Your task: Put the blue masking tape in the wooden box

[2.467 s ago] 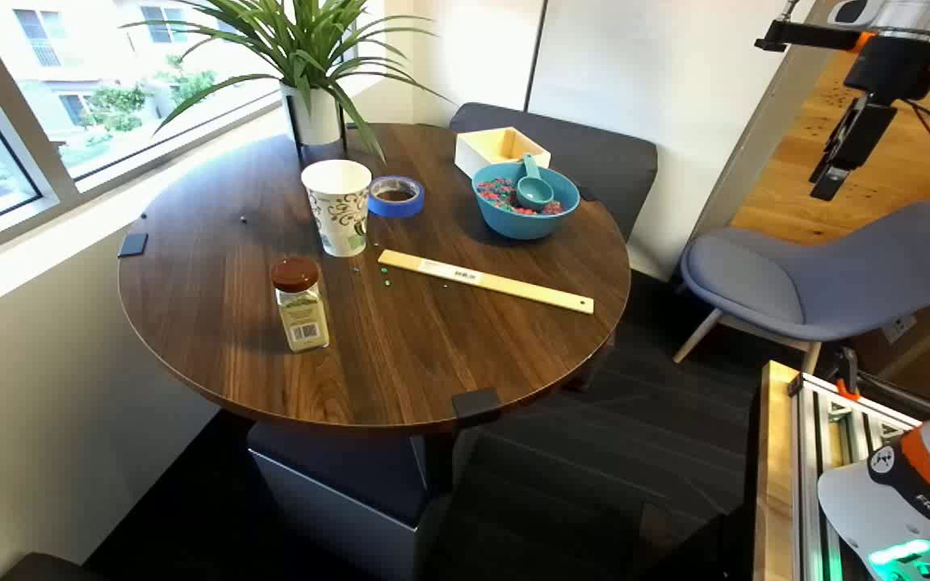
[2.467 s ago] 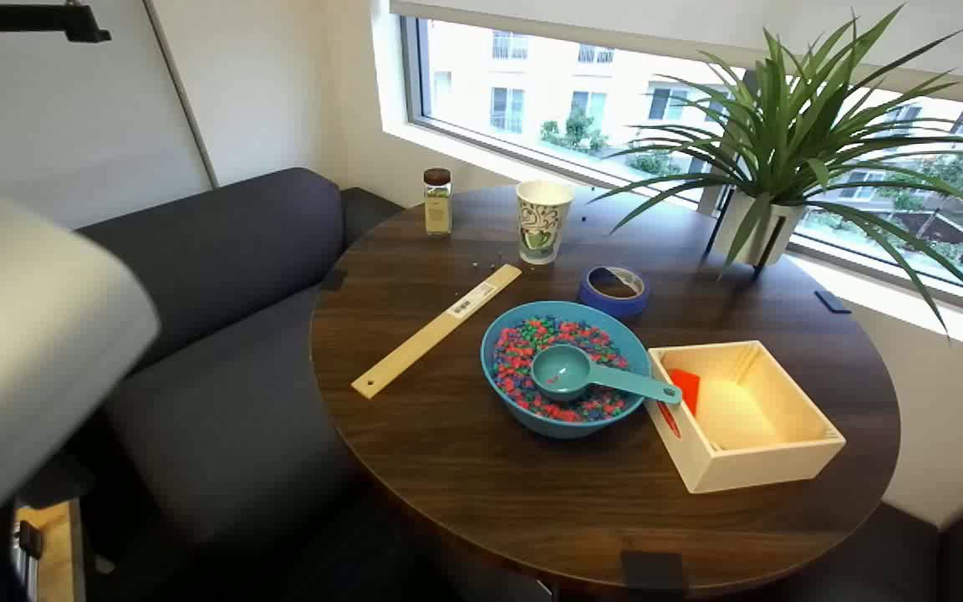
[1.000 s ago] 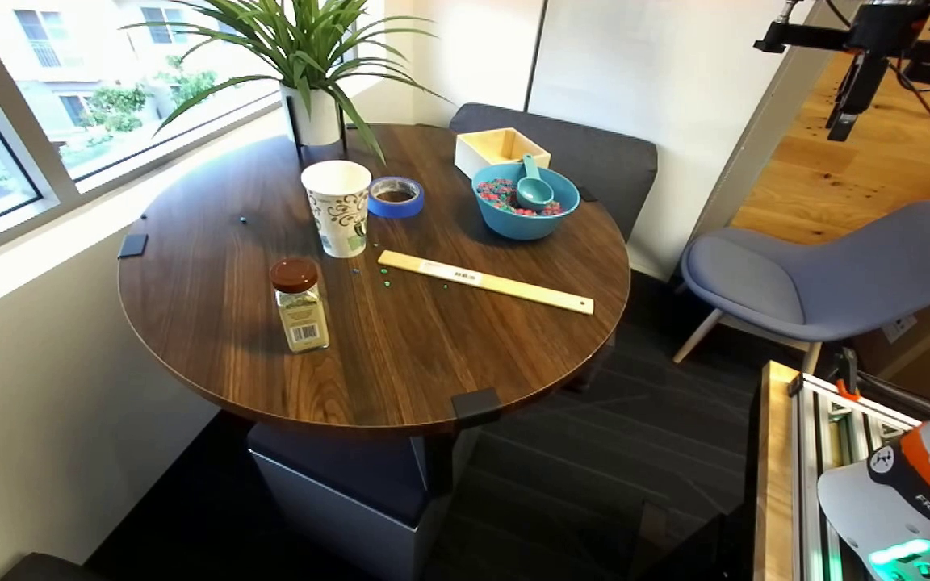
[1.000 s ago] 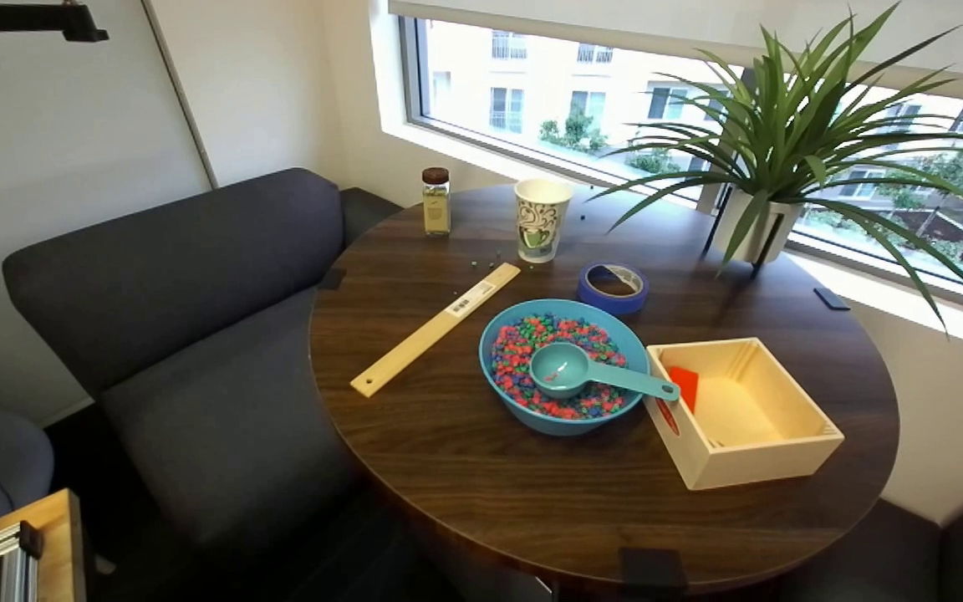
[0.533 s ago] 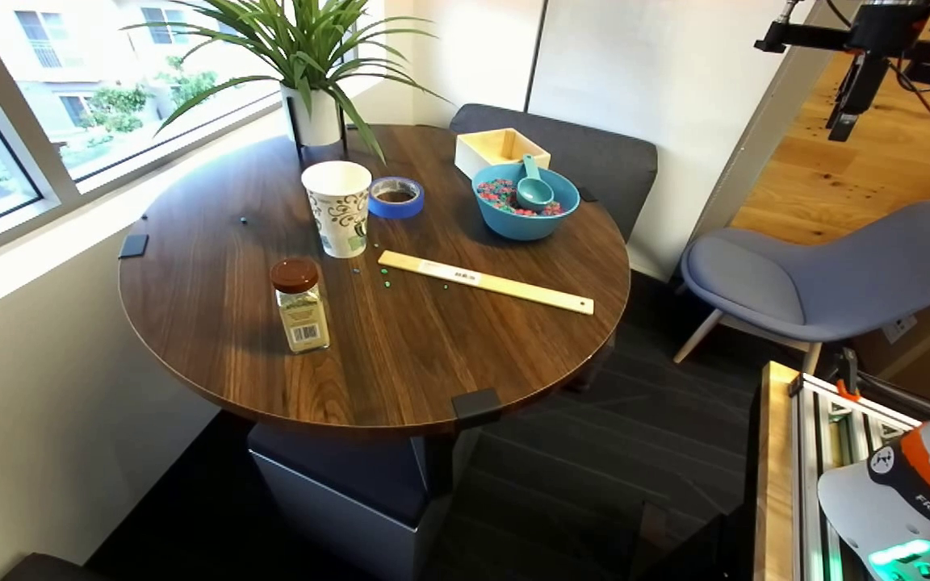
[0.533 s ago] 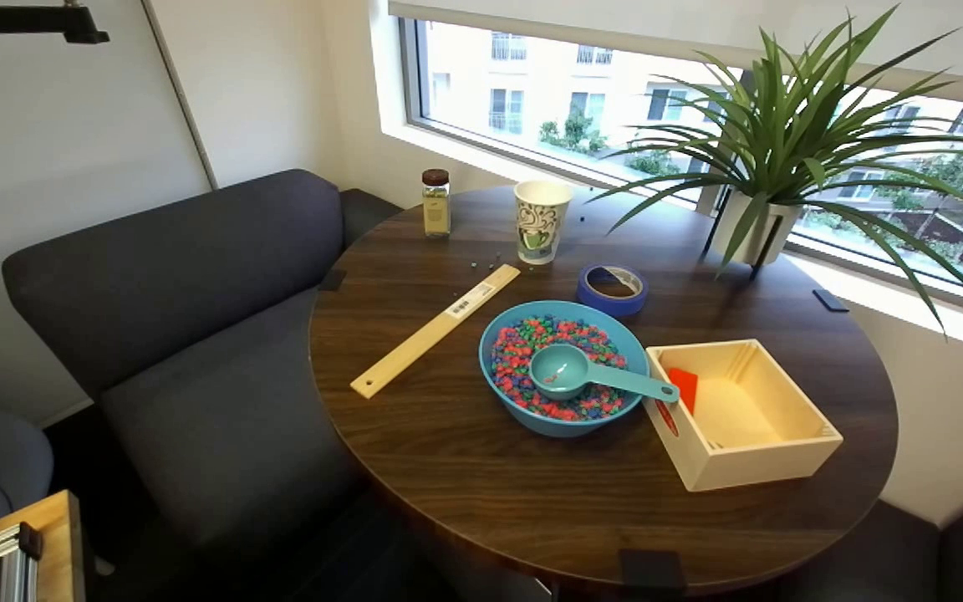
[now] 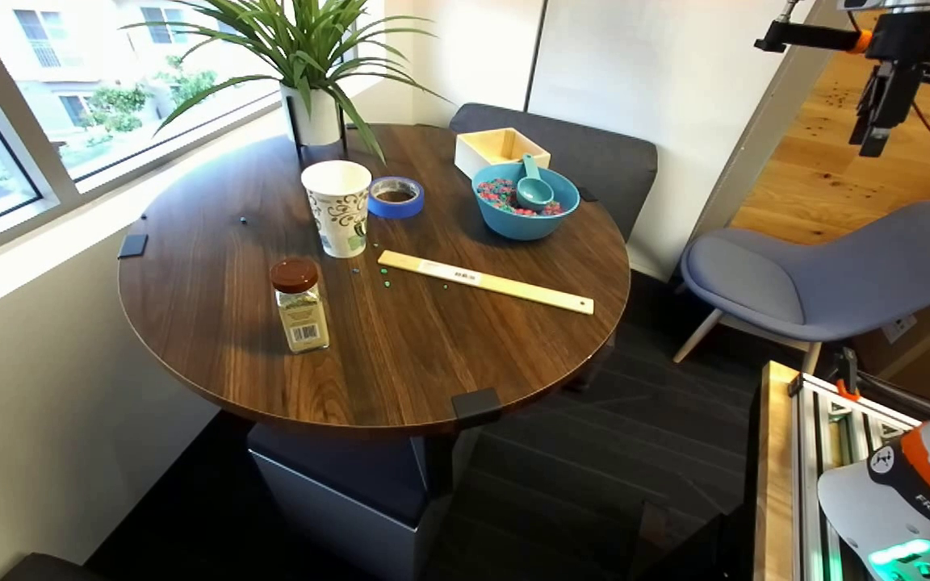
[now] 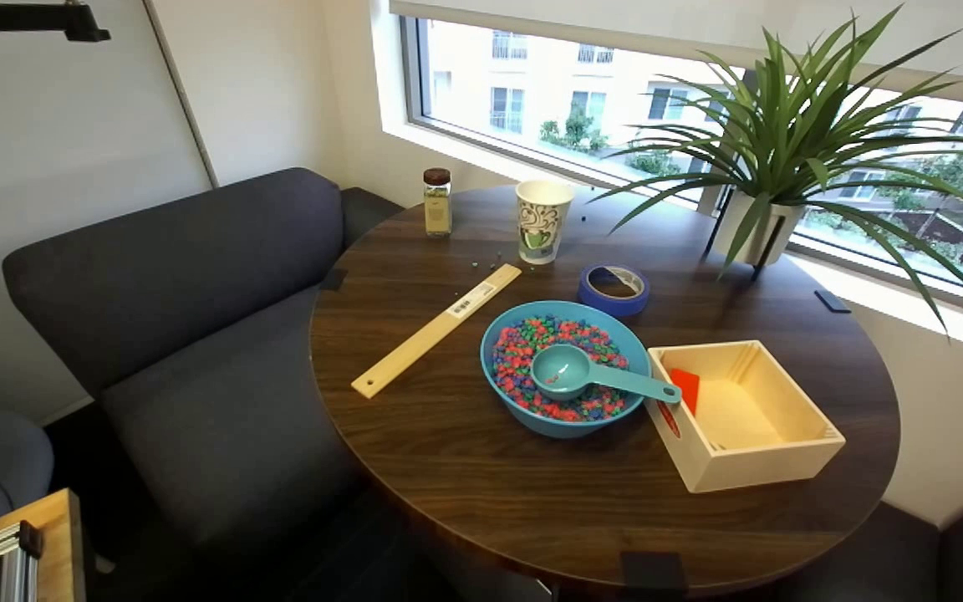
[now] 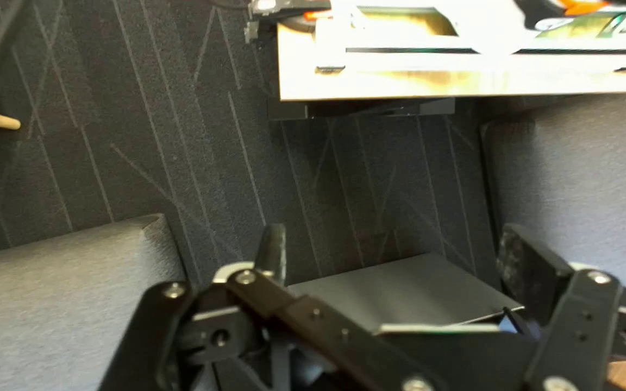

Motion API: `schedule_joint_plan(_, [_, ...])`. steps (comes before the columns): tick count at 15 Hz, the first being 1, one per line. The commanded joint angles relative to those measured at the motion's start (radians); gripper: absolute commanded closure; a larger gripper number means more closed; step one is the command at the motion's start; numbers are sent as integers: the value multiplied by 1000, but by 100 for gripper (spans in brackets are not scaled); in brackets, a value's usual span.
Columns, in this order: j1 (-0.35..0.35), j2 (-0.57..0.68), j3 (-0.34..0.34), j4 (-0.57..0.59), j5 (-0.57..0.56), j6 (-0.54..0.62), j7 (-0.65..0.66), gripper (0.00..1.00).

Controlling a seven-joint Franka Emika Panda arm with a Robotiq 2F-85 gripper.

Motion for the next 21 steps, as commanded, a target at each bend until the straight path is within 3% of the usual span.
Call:
schedule_joint_plan(1, [10, -161, 57, -134, -1, -51, 4, 0])
schedule_joint_plan(5, [139, -205, 185, -182, 58, 47, 45, 0])
schedule_joint_plan(9, [272, -86, 330, -100, 125, 182, 201, 0])
schedule_joint_plan(11, [284, 22, 393, -38, 139, 294, 355, 0])
schedule_joint_plan(13, [271, 151, 407, 66, 158, 294, 466, 0])
schedule_joint_plan(14, [286, 7, 405, -47, 133, 302, 395, 0])
schedule_joint_plan(17, [275, 139, 411, 45, 140, 305, 448, 0])
schedule_joint_plan(21, [262, 166, 417, 57, 146, 273, 499, 0])
